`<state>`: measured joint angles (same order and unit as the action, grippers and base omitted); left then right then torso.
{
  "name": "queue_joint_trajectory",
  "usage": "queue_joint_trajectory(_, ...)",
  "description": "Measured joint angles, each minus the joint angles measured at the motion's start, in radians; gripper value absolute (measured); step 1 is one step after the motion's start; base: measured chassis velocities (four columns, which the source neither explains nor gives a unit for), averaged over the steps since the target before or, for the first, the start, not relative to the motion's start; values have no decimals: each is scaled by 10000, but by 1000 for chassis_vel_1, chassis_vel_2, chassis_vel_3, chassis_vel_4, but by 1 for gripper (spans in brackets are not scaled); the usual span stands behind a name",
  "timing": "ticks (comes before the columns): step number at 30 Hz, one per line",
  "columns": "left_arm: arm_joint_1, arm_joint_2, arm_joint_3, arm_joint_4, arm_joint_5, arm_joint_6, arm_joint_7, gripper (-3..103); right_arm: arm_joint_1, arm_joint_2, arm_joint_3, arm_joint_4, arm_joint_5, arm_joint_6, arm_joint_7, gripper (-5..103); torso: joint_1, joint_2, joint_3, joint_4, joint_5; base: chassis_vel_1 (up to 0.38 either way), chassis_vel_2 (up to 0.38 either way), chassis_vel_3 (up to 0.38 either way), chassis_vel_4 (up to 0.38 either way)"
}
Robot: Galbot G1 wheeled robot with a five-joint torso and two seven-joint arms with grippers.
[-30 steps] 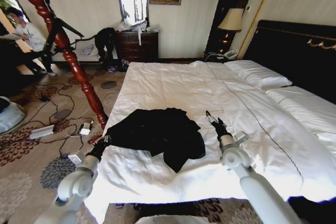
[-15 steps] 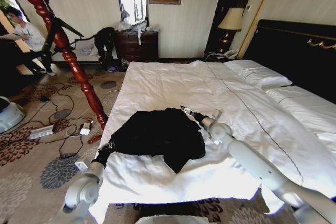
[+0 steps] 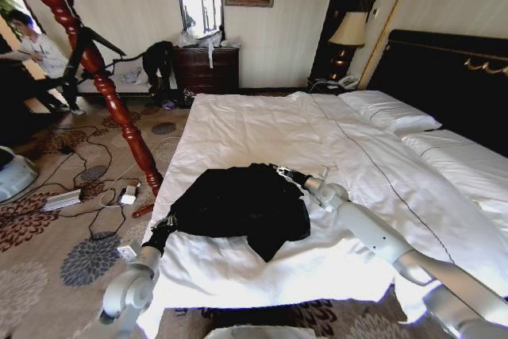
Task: Pick up the clothes from the bed and hang them on the clothes hanger.
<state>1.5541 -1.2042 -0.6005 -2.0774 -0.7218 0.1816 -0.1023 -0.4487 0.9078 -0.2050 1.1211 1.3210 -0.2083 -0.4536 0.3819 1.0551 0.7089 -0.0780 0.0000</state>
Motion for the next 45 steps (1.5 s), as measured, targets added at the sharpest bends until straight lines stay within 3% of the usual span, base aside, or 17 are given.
queue_joint_trajectory(1,0,0,0,0,0,0,0,2,0,0,0,0,0,0,0,100,0,0,0,0,0,0,0,0,0)
queue_joint_trajectory(6,-28,-25,14,27,-15,9,-33,2,268,74,-1,-561,-514,-374,-2115,100,-1,0,0,1,-1,0,0,0,0)
queue_joint_trajectory(8,-35,-25,11,28,-26,10,-37,2,302,80,-19,-633,-628,-398,-2490,100,-1,0,0,1,-2,0,0,0,0)
queue_joint_trajectory(11,-58,-8,-19,27,-76,14,-75,2,423,117,-143,-833,-1379,-464,-3829,100,-1,1,0,0,-2,0,0,0,0)
queue_joint_trajectory(19,-83,-62,-42,21,-135,17,-128,2,647,424,-364,-1149,-1892,-223,-4310,101,0,1,0,1,-1,0,0,0,0)
queue_joint_trajectory(21,-78,-77,-42,21,-135,17,-134,2,734,500,-427,-1229,-1934,-115,-4421,92,-1,0,0,2,-1,0,0,0,0)
queue_joint_trajectory(24,-74,-78,-46,21,-138,17,-149,2,795,534,-454,-1272,-1937,-33,-4514,87,0,1,0,2,-1,0,0,0,0)
queue_joint_trajectory(25,-71,-70,-50,21,-149,17,-163,2,813,539,-456,-1283,-1937,41,-4544,77,0,0,0,1,-1,0,0,0,0)
queue_joint_trajectory(27,-68,-59,-51,21,-153,17,-168,2,815,538,-456,-1283,-1937,84,-4545,77,-1,0,0,1,-2,0,0,0,0)
queue_joint_trajectory(31,-64,35,-51,21,-168,21,-186,2,651,422,-294,-977,-1874,423,-4266,54,0,0,0,1,-1,0,0,0,0)
queue_joint_trajectory(34,-71,81,-51,20,-186,21,-195,2,511,317,-244,-655,-1855,647,-3793,49,-1,1,0,0,-2,0,0,0,0)
queue_joint_trajectory(37,-107,230,-47,-69,-356,14,-224,2,63,-4,-201,575,-2306,1171,-2350,33,0,0,0,2,-2,0,0,0,0)
queue_joint_trajectory(39,-119,262,-48,-84,-388,8,-224,2,7,-45,-191,765,-2322,1205,-2185,33,0,0,0,1,-2,0,0,0,0)
queue_joint_trajectory(40,-182,456,-81,-143,-522,-38,-226,2,-200,-182,-125,1514,-2351,1351,-1539,22,-1,1,-1,-2,0,0,0,0,0)
queue_joint_trajectory(42,-307,800,-174,-236,-712,-139,-227,2,-353,-280,25,2290,-2379,1697,-695,16,-1,1,-1,0,-3,0,0,0,0)
queue_joint_trajectory(43,-307,800,-174,-236,-712,-139,-227,2,-353,-280,25,2290,-2379,1697,-695,16,-1,1,-1,0,-3,0,0,0,0)
queue_joint_trajectory(45,-538,1256,-321,-377,-941,-216,-234,2,-351,-296,208,2868,-2475,2378,198,6,-1,0,0,3,-5,0,0,0,0)
